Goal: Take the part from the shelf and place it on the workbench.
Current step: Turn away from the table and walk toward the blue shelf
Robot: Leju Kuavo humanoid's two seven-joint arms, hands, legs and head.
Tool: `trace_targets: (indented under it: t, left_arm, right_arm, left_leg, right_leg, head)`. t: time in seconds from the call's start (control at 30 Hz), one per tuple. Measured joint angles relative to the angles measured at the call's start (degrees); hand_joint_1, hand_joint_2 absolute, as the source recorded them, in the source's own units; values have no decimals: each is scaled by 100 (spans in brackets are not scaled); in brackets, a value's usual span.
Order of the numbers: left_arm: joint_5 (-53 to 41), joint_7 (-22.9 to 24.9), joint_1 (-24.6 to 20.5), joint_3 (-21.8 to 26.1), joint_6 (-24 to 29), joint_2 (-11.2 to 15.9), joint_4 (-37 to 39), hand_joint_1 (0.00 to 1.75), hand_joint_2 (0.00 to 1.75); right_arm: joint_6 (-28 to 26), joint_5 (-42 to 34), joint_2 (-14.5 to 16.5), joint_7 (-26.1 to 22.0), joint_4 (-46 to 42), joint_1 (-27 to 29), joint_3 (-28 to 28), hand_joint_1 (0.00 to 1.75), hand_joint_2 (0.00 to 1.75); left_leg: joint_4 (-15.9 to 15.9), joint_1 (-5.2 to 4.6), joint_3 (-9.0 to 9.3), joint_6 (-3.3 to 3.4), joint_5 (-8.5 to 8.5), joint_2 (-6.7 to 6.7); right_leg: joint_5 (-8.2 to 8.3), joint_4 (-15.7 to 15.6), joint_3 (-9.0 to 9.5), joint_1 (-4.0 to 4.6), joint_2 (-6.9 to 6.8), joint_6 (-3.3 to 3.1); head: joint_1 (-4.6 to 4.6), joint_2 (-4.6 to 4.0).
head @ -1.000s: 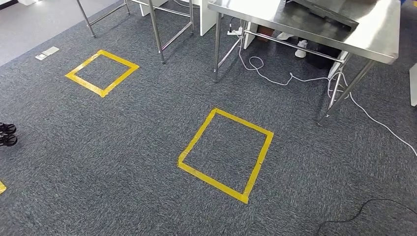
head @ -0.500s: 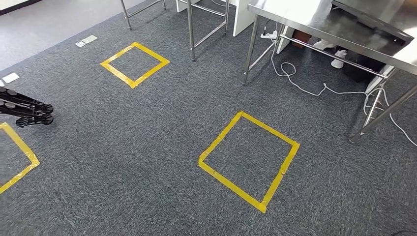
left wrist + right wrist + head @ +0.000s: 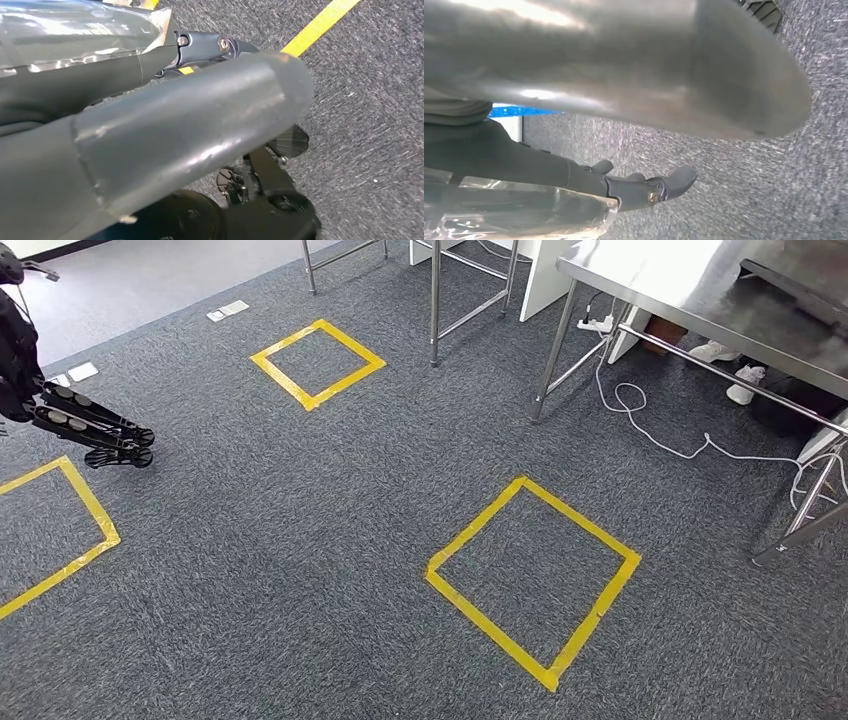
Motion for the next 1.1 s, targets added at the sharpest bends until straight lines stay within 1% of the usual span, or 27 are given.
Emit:
trace_targets:
  t: [0.07, 0.1, 0.13, 0.17, 0.2, 0.27, 0.3, 0.33, 0.37, 0.4, 0.43, 0.47, 0.5, 0.57, 0.6, 0.63, 0.67, 0.73, 0.77, 0.8, 0.83, 0.87, 0.9, 0.97, 1.0, 1.03, 1.1]
  left_arm:
    - [-1, 1, -7, 0, -1, -2, 1, 0, 0]
    - [-4, 1, -4, 0, -2, -2, 1, 0, 0]
    - [-9, 1, -4, 0, -2, -2, 1, 0, 0]
    - [-14, -1, -4, 0, -2, -2, 1, 0, 0]
    - [-19, -4, -6, 0, -2, -2, 1, 0, 0]
    - [-22, -9, -8, 0, 2, 4, 1, 0, 0]
    - [-24, -10, -7, 0, 3, 7, 1, 0, 0]
    - [-25, -11, -4, 0, 5, 8, 1, 0, 0]
    - [-26, -12, -1, 0, 5, 8, 1, 0, 0]
    - [-26, -14, -1, 0, 5, 8, 1, 0, 0]
    - [-26, -16, -2, 0, 4, 8, 1, 0, 0]
    - [-26, -19, -2, 0, 4, 8, 1, 0, 0]
    - [-26, -22, -1, 0, 3, 8, 1, 0, 0]
    - [-26, -27, 11, 0, 4, 9, 1, 0, 0]
    - [-27, -27, 18, 0, 5, 11, 1, 0, 0]
    - [-27, -28, 24, 0, 7, 13, 1, 0, 0]
    - [-28, -28, 26, 0, 8, 13, 1, 0, 0]
    - [-28, -28, 22, -1, 8, 10, 2, 0, 0]
    - [-28, -28, 21, -1, 7, 8, 3, 0, 0]
    - [-28, -28, 22, -1, 7, 8, 3, 0, 0]
    - [-28, -28, 25, -1, 8, 8, 3, 0, 0]
    - [-28, -28, 28, 0, 8, 9, 3, 0, 0]
    - [-28, -28, 28, 0, 9, 9, 3, 0, 0]
    - [-28, -29, 17, 0, 9, 10, 3, 0, 0]
    - [-29, -31, 8, -1, 9, 10, 3, 0, 0]
    - [-33, -33, 1, -1, 9, 10, 3, 0, 0]
    - [-40, -34, -2, -2, 12, 11, 3, 0, 0]
  right_arm:
    - [-5, 6, -1, 2, 0, -14, 0, 0, 0]
    - [-7, 10, 0, 2, 0, -21, 0, 0, 0]
    - [-9, 14, 1, 2, 0, -21, 0, 0, 0]
    - [-11, 16, 3, 2, 0, -17, 0, 0, 0]
    - [-13, 17, 5, 2, 0, -7, -1, 0, 0]
    - [-13, 16, 9, 1, 0, 11, -2, 0, 0]
    - [-13, 16, 9, -1, 0, 17, -4, 0, 0]
    - [-13, 16, 8, -3, 0, 23, -5, 0, 0]
    - [-13, 16, 6, -7, 0, 26, -6, 0, 0]
    - [-14, 17, 4, -10, 0, 29, -7, 0, 0]
    - [-14, 17, 2, -13, 0, 30, -9, 0, 0]
    - [-15, 17, 1, -15, 0, 27, -13, 0, 0]
    - [-16, 18, -1, -16, 0, 19, -17, 0, 0]
    - [-19, 20, -1, -18, -1, -9, -28, 0, 0]
    - [-20, 21, 0, -19, -1, -20, -32, 0, 0]
    - [-21, 21, 1, -19, -1, -24, -35, 0, 0]
    - [-23, 21, 3, -20, -1, -22, -37, 0, 0]
    - [-30, 20, 8, -20, -1, -2, -42, 0, 0]
    - [-33, 20, 7, -20, 0, 9, -45, 0, 0]
    - [-36, 19, 7, -20, 0, 17, -48, 0, 0]
    - [-40, 19, 4, -20, 0, 18, -50, 0, 0]
    - [-43, 20, 4, -21, -1, 14, -51, 0, 0]
    - [-47, 20, 6, -24, -1, 8, -52, 0, 0]
    - [-58, 23, 10, -37, -1, -3, -55, 0, 0]
    - [-67, 25, 11, -46, -1, -4, -58, 0, 0]
    - [-75, 28, 12, -54, -1, -5, -64, 0, 0]
    - [-86, 33, 13, -63, -2, -16, -76, 0, 0]
  left_leg:
    - [-35, -54, -2, 101, -6, -97]
    - [-61, -65, 4, 153, 13, -145]
    - [-88, -69, 12, 209, 38, -194]
    - [-115, -66, 20, 259, 64, -245]
    - [-127, -66, 20, 292, 78, -293]
    - [-128, -82, 9, 321, 82, -415]
    - [-127, -90, 9, 324, 81, -485]
    - [-125, -96, 12, 325, 80, -559]
    - [-123, -100, 19, 323, 80, -635]
    - [-121, -101, 28, 319, 80, -707]
    - [-115, -110, 36, 306, 77, -770]
    - [-108, -119, 38, 287, 73, -822]
    - [-104, -127, 34, 263, 70, -863]
    - [-111, -118, 14, 194, 77, -935]
    - [-100, -102, -1, 164, 71, -937]
    - [-33, -95, -35, 136, 21, -869]
    - [138, -92, -115, 111, -94, -753]
    - [801, -86, -419, 66, -473, -477]
    - [1182, -78, -601, 46, -642, -409]
    - [1446, -71, -731, 33, -721, -375]
    - [1520, -69, -769, 28, -696, -357]
    - [1352, -68, -681, 32, -565, -338]
    - [995, -70, -492, 45, -373, -280]
    - [238, -96, -94, 95, -90, -54]
    - [24, -117, 14, 126, -34, 22]
    - [-54, -141, 45, 155, -31, 42]
    - [-91, -155, 42, 225, -1, -82]
  right_leg:
    - [-18, -17, 45, 13, -81, 69]
    - [-41, 3, 53, 7, -64, 100]
    - [-104, 95, 28, -3, 18, 113]
    - [-221, 304, -66, -10, 136, 107]
    - [-378, 629, -226, -28, 273, 79]
    - [-668, 1396, -618, -38, 400, 41]
    - [-707, 1616, -750, -39, 417, 59]
    - [-652, 1625, -784, -38, 430, 97]
    - [-507, 1398, -703, -38, 452, 146]
    - [-315, 1005, -536, -42, 507, 192]
    - [-144, 608, -373, -43, 590, 212]
    - [-15, 297, -247, -45, 653, 199]
    - [51, 125, -184, -39, 699, 164]
    - [89, 64, -154, -19, 655, 55]
    - [106, 51, -137, -28, 614, 7]
    - [124, 36, -117, -41, 567, -35]
    - [137, 22, -104, -58, 515, -69]
    - [135, 14, -97, -45, 401, -110]
    - [127, 15, -97, -31, 338, -122]
    - [119, 16, -96, -18, 275, -132]
    - [112, 17, -94, -11, 216, -140]
    - [106, 17, -87, -7, 165, -145]
    - [96, 17, -74, -4, 119, -146]
    - [71, 19, -47, 29, 40, -132]
    - [57, 21, -38, 49, 1, -113]
    - [46, 18, -30, 66, -39, -95]
    - [24, 15, -23, 80, -118, -43]
  head:
    - [19, 0]
    - [18, 0]
    - [20, 0]
    - [25, 0]
    - [29, 0]
    - [37, 0]
    - [36, 0]
    - [37, 0]
    - [36, 0]
    - [38, 0]
    - [39, 0]
    - [40, 0]
    - [39, 0]
    - [38, 0]
    - [36, 0]
    - [34, 0]
    - [21, 0]
    - [1, 0]
    - [-6, 0]
    - [-4, 0]
    - [-5, 0]
    - [-5, 0]
    - [-5, 0]
    - [-3, 0]
    - [1, 0]
    - [7, 0]
    - [12, 0]
